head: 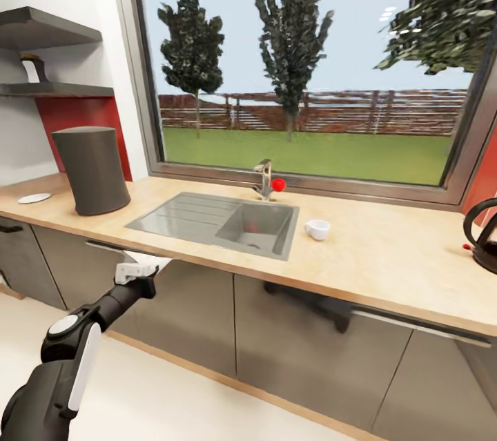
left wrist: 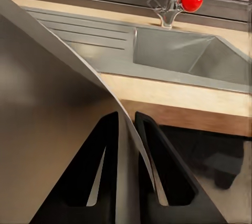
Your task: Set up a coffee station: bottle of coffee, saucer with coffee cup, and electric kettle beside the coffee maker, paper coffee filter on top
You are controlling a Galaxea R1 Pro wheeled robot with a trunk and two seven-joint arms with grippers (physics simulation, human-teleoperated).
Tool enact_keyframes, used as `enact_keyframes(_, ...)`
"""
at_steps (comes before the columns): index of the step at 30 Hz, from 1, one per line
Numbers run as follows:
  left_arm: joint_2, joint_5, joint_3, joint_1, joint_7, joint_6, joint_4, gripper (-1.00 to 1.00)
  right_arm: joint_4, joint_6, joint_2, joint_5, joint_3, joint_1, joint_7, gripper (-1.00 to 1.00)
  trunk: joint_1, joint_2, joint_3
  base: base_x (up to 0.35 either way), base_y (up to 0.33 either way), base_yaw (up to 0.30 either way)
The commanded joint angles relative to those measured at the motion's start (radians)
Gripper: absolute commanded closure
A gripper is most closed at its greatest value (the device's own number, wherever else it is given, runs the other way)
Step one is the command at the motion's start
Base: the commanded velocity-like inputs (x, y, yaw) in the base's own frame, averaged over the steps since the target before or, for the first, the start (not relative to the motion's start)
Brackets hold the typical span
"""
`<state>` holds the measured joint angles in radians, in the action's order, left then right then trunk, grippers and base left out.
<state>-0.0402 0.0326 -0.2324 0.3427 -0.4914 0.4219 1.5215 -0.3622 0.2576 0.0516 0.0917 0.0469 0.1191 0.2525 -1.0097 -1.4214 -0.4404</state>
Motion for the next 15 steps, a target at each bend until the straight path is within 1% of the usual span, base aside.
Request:
enact_keyframes(1, 0.0, 0.0, -0.005, 0.001, -0.018, 0.006, 0.001, 1.0, 0.0, 0.004, 0.001, 0.01, 0.002, 0.001, -0.002, -1.0, 0.0, -0.001, -0.001, 0.043, 0.003, 0.256)
enact_keyframes(4, 0.0, 0.0, -0.028, 0.001, -0.052, 0.006, 0.0, 1.0, 0.0, 0.003, 0.001, 0.01, 0.002, 0.001, -0.002, -1.0, 0.0, -0.001, -0.001, 0.13, 0.037, 0.158)
enact_keyframes(8, 0.0, 0.0, -0.034, 0.001, -0.06, 0.006, 0.0, 1.0, 0.0, 0.003, 0.001, 0.01, 0.002, 0.001, -0.002, -1.0, 0.0, -0.001, -0.001, 0.239, 0.121, 0.044)
enact_keyframes(15, 0.0, 0.0, -0.037, 0.001, -0.062, 0.006, 0.0, 1.0, 0.001, 0.003, 0.001, 0.01, 0.002, 0.001, -0.001, -1.0, 0.0, -0.001, -0.001, 0.28, 0.157, 0.006)
